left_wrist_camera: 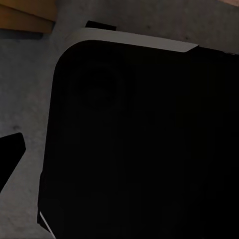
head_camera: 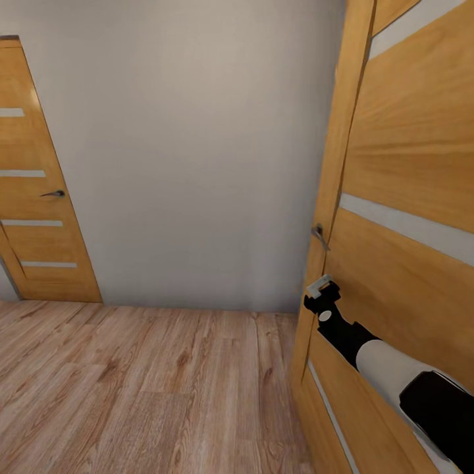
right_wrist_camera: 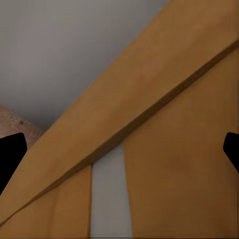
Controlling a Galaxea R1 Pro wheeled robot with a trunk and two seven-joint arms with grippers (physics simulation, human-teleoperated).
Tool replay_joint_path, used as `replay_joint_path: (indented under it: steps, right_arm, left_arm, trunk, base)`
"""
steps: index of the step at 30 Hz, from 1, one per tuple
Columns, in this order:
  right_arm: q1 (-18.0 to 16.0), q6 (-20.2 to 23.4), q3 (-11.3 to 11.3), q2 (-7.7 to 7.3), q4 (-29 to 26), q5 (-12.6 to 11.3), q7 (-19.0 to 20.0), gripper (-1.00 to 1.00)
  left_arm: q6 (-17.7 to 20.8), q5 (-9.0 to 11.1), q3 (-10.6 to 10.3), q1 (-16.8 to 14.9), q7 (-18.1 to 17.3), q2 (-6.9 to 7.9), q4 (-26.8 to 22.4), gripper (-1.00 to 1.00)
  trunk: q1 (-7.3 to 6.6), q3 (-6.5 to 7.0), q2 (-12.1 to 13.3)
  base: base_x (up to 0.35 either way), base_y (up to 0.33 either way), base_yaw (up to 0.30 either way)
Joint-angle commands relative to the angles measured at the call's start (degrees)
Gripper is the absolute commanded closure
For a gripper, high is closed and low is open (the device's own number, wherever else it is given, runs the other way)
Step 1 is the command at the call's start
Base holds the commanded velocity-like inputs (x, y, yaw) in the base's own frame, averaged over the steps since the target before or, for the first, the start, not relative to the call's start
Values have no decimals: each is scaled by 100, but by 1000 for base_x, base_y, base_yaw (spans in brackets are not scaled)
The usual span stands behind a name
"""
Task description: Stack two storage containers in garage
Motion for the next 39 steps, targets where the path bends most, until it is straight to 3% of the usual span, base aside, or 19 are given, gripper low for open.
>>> replay_joint_path:
  steps: [1,39]
  right_arm:
    - [-5,33,-32,-31,-1,-18,-51,-100]
    - [-5,9,-82,-825,1,-32,-22,-100]
  left_arm:
    - [-7,38,4,0,-1,0,-6,-100]
    - [-7,38,4,-1,-1,3,-6,-100]
  trunk:
    - [0,-6,-3]
    - [0,-6,-3]
  base:
    - [0,0,0]
    - [0,0,0]
